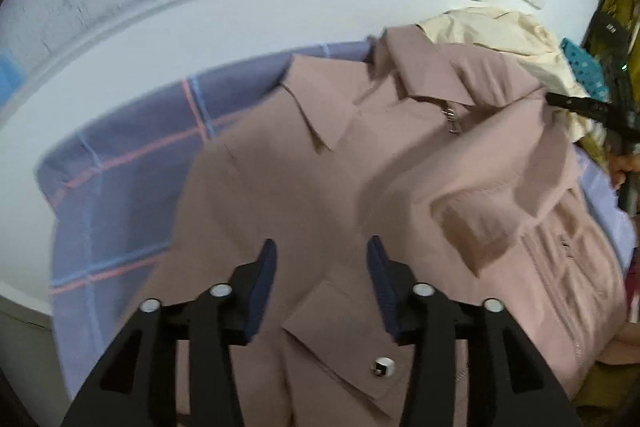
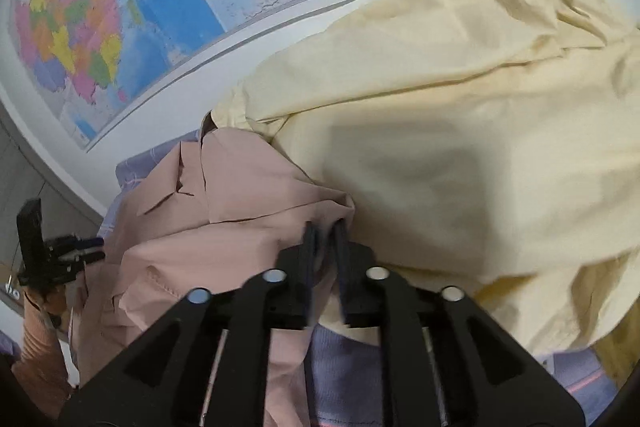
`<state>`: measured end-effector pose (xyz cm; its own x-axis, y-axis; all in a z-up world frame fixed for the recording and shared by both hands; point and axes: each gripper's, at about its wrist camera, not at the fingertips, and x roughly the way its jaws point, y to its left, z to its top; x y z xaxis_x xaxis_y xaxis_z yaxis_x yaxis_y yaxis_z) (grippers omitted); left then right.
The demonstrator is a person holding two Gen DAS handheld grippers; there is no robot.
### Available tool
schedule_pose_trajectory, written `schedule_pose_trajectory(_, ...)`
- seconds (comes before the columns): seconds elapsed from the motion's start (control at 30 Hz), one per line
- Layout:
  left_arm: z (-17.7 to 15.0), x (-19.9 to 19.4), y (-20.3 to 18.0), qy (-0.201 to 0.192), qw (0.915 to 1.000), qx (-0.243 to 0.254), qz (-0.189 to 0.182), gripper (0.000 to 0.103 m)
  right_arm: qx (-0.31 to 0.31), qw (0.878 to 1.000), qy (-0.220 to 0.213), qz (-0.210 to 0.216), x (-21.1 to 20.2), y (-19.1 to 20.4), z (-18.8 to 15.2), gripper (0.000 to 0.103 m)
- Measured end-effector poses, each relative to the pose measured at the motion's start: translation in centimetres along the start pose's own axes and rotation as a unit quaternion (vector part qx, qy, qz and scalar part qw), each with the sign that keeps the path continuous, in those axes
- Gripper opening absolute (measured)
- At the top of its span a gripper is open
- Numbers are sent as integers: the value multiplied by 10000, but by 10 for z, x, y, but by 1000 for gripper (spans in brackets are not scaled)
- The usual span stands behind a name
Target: Fold large clothes
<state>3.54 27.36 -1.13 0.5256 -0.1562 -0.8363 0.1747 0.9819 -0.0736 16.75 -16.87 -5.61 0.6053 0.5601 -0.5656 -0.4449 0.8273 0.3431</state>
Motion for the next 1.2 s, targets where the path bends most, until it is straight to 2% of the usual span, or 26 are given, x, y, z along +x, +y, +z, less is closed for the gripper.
schedule_pose_trajectory(0.07,-6,2,-10,59,9998,186,-95,61,-68,9997,-219,5,-12,2,-2,55)
schedule_pose_trajectory(0.13,-18,5,-20,193,9990,399,-11,74,-421,9981,-457,28,-29,19,-8,55)
schedule_pose_trajectory(0.27,-37,16,-36,427,9965,677,229,74,-1108,9924,-402,344,-30,61,-18,55)
schedule_pose_trajectory(0.3,-39,24,-38,497,9954,731,362,69,-1281,9905,-320,387,-26,70,-22,57)
schedule_pose_trajectory(0.33,-39,28,-39,473,9946,787,477,45,-1441,9884,-212,433,-18,80,-27,57)
schedule_pose_trajectory(0.37,-38,32,-39,440,9938,824,611,29,-1541,9867,-87,509,-10,87,-31,57)
schedule_pose_trajectory(0.4,-33,36,-34,410,9939,727,723,0,-1632,9850,49,563,-1,93,-34,57)
schedule_pose_trajectory(0.43,-28,35,-30,341,9946,626,753,1,-1668,9842,129,577,4,98,-36,57)
schedule_pose_trajectory(0.5,-15,20,-19,-172,9933,482,1032,1,-1768,9812,315,713,20,112,-40,56)
schedule_pose_trajectory(0.53,-12,14,-13,-266,9931,426,1059,1,-1832,9794,353,770,22,118,-44,56)
schedule_pose_trajectory(0.6,-8,5,-6,-346,9950,339,868,1,-2109,9718,452,952,31,138,-49,55)
schedule_pose_trajectory(0.67,-11,0,-8,-299,9972,415,552,7,-2311,9668,477,984,36,153,-54,60)
schedule_pose_trajectory(0.7,-16,-2,-10,-233,9985,449,225,27,-2352,9652,514,1024,39,156,-55,62)
schedule_pose_trajectory(0.73,-19,-2,-13,-237,9983,500,162,48,-2388,9635,566,1066,42,161,-57,62)
schedule_pose_trajectory(0.77,-24,-2,-17,-229,9977,606,186,53,-2399,9629,602,1078,44,163,-59,62)
schedule_pose_trajectory(0.97,-49,36,-37,375,9914,1140,525,58,-2226,9647,842,1127,57,162,-63,64)
schedule_pose_trajectory(1.0,-50,38,-36,326,9919,1133,477,53,-2207,9648,866,1135,56,160,-63,64)
schedule_pose_trajectory(1.07,-50,38,-34,275,9935,1052,343,23,-2195,9653,861,1118,56,160,-64,64)
schedule_pose_trajectory(1.1,-50,36,-32,221,9940,1015,354,4,-2190,9654,857,1123,54,160,-64,64)
schedule_pose_trajectory(1.13,-48,31,-32,75,9938,1020,436,4,-2175,9659,833,1132,53,160,-63,64)
schedule_pose_trajectory(1.2,-42,20,-32,-307,9906,1042,837,4,-2161,9668,763,1127,49,160,-60,64)
